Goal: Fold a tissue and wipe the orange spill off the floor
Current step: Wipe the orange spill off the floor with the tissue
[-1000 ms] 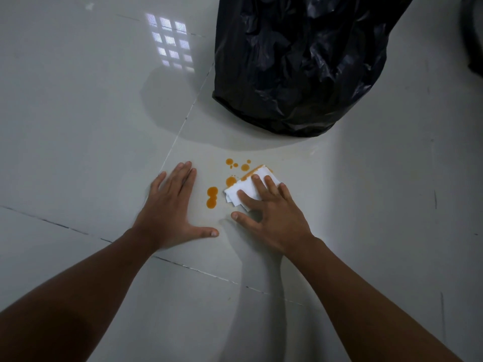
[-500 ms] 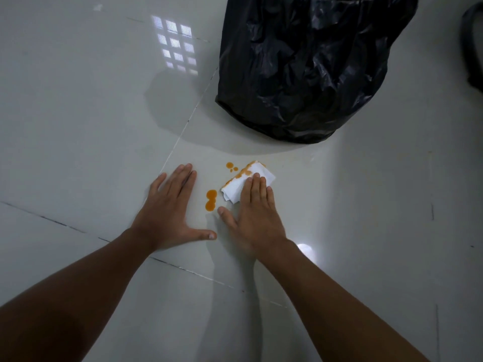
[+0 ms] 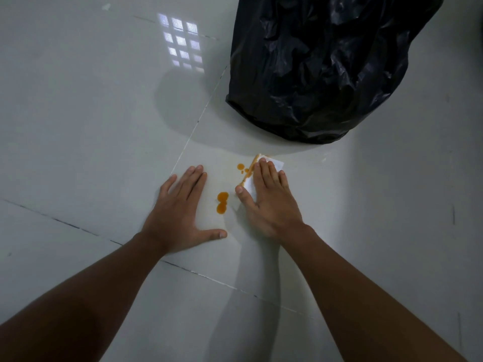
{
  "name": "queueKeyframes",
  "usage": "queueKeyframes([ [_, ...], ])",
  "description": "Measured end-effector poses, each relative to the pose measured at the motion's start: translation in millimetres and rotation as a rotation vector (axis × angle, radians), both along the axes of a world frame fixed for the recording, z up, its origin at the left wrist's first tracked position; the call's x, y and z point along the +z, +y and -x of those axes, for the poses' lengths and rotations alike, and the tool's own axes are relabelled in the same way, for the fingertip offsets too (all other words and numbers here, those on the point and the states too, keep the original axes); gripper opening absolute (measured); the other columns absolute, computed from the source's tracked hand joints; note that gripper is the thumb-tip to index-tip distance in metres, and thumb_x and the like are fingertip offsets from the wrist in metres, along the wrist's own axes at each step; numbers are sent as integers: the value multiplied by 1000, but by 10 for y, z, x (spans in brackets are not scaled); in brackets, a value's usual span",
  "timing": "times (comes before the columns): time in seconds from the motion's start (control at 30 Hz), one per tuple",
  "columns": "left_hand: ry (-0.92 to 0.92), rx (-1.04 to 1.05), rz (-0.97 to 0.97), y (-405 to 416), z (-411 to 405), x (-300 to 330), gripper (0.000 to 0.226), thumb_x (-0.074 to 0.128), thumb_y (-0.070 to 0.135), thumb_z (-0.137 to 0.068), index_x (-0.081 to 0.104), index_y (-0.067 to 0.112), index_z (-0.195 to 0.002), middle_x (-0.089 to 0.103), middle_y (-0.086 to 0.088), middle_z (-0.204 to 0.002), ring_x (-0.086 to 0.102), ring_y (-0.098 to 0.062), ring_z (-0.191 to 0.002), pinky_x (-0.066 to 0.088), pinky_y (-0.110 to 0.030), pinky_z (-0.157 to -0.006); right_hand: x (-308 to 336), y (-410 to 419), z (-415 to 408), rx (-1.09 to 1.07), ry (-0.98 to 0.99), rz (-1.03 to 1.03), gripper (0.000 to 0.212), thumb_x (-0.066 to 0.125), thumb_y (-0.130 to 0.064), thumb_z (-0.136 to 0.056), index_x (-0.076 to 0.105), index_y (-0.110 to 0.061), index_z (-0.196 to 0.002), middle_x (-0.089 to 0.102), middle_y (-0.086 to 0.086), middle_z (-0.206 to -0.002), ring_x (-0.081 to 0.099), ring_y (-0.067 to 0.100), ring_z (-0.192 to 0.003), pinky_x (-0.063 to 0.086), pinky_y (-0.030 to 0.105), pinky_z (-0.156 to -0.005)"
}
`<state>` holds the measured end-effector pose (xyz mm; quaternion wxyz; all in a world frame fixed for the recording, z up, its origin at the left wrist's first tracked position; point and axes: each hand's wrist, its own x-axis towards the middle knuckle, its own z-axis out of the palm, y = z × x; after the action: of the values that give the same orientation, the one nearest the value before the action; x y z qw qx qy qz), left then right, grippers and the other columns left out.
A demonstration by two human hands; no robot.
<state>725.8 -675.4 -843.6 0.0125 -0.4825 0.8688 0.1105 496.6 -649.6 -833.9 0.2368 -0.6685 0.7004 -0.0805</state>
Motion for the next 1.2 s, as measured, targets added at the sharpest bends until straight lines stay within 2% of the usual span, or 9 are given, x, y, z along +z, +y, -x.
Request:
queueKeyframes([
  [0.13,9,7,8,-10,-7,-7,130,34,98,-68,14,8,-160,11,-6,-171,6,-19,-158,14,-51,-127,39,-35,75,-2,-57,-24,78,20,-61,-101,-1,-15,-160,-6,-1,-169,-11,10,-154,-11,32,-123],
  [0.23,7,2,8,-3,0,-13,131,34,98,-68,14,8,-160,11,-6,-171,6,-20,-158,14,-52,-126,33,-15,13,-14,-13,-35,84,21,-64,-99,-7,-12,-159,-11,1,-169,-13,13,-154,-9,34,-124],
  [0.4,-59,39,28,17,-17,-9,128,29,101,-67,14,16,-162,7,0,-172,1,-24,-159,9,-61,-124,117,-136,-92,-32,-51,-88,94,23,-70,-96,-11,-10,-158,-15,6,-168,-18,16,-153,-10,36,-124],
  [0.6,-62,33,25,4,-33,-15,128,27,101,-68,13,16,-162,5,2,-172,1,-21,-159,8,-59,-125,47,-227,12,86,-33,-35,95,21,-74,-93,-4,-12,-160,-10,1,-169,-14,14,-154,-7,35,-124],
  [0.77,-71,25,13,-1,-36,-1,130,29,102,-67,11,15,-162,5,2,-172,1,-21,-159,9,-60,-124,101,-271,78,165,-70,-57,88,22,-70,-96,-2,-15,-160,-10,-2,-168,-15,11,-153,-13,28,-120],
  [0.97,-54,26,25,3,-32,-8,129,30,101,-66,16,15,-161,11,1,-172,6,-22,-159,13,-61,-123,87,-236,16,277,-8,-33,94,16,-75,-91,3,-14,-161,-4,1,-169,-9,14,-154,-7,35,-125],
  [1.07,-54,34,28,5,-32,-14,129,31,101,-65,18,15,-161,12,2,-171,7,-21,-158,15,-61,-122,88,-128,-23,301,-6,-10,88,20,-71,-95,3,-15,-161,-3,0,-169,-10,13,-154,-8,36,-125],
  [1.2,-50,34,24,4,-35,-23,129,31,102,-65,18,16,-161,13,2,-171,8,-21,-158,14,-61,-123,87,91,-70,327,-4,3,87,15,-71,-93,3,-18,-161,-3,-3,-169,-11,11,-154,-7,40,-125],
])
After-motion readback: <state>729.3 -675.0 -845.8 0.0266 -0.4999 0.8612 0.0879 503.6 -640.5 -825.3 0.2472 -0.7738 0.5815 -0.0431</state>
